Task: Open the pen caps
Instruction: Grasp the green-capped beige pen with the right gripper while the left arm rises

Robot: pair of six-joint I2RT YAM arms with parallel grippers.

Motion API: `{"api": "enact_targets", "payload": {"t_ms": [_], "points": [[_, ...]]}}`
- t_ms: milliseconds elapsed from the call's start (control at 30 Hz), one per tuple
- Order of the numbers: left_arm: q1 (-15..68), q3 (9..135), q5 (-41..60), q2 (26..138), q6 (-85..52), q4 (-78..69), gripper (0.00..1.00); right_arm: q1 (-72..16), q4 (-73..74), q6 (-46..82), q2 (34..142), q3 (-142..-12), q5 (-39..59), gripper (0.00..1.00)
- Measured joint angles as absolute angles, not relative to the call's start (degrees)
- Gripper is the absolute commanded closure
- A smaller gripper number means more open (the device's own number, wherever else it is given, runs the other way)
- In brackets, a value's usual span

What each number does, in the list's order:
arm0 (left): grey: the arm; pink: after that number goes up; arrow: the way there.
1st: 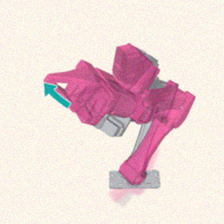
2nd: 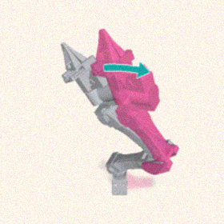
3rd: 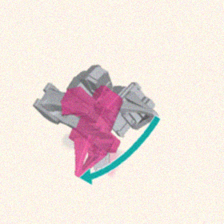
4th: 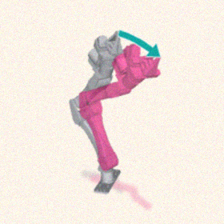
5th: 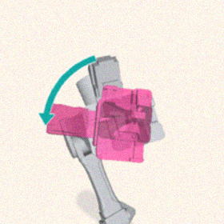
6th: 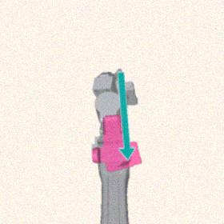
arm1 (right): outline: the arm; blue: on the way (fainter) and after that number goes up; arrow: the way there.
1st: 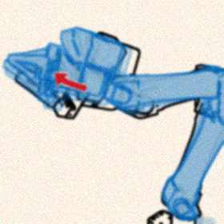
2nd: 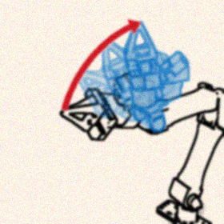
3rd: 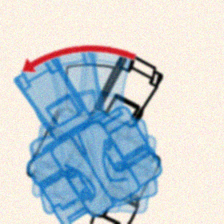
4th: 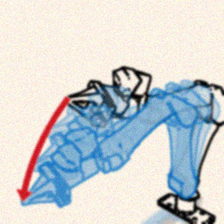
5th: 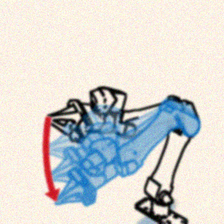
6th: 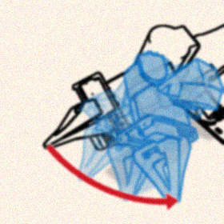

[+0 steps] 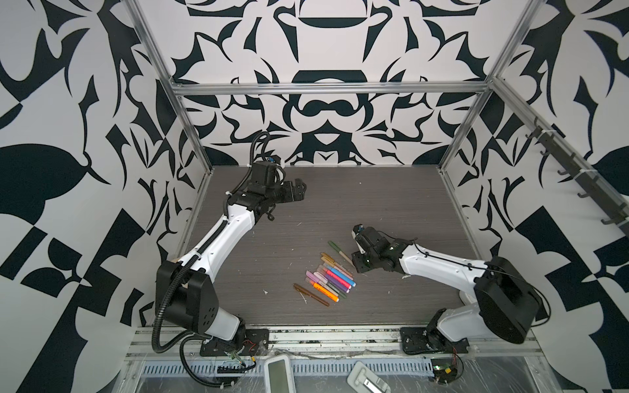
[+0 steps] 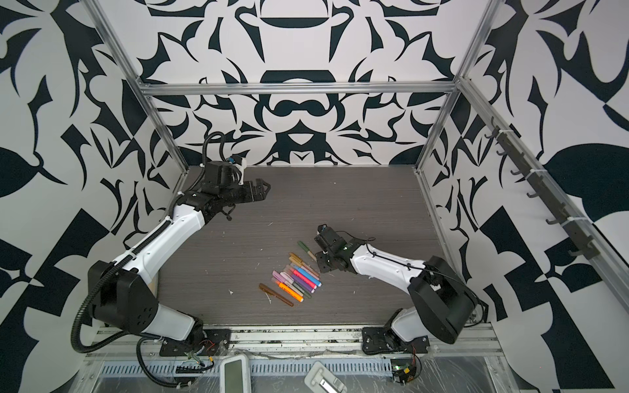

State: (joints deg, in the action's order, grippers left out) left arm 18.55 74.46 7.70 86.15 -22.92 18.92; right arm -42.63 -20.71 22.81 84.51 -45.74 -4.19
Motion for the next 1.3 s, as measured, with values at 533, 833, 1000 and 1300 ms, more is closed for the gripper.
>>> {"api": "enact_targets", "payload": {"t_ms": [533,833,1000,1300], "points": [[8.64,74.43,18.61,89.71,-32.05,16.47,0.01,-42.63,-23.29,21.47,93.03,-51.51,-2.39,0.66],[8.69,74.43,19.79,90.24,-33.26,16.03,0.01,-42.63,-26.48,20.8,98.61,-56.38,-1.54,0.74],[8.69,73.71,20.58,90.43,-33.69,15.05,0.01,-42.63,-27.44,20.78,99.31,-57.34,-1.58,0.83],[11.94,65.04,17.82,83.11,-34.13,11.68,0.01,-42.76,-28.01,20.67,100.22,-58.67,-1.23,1.0]]}}
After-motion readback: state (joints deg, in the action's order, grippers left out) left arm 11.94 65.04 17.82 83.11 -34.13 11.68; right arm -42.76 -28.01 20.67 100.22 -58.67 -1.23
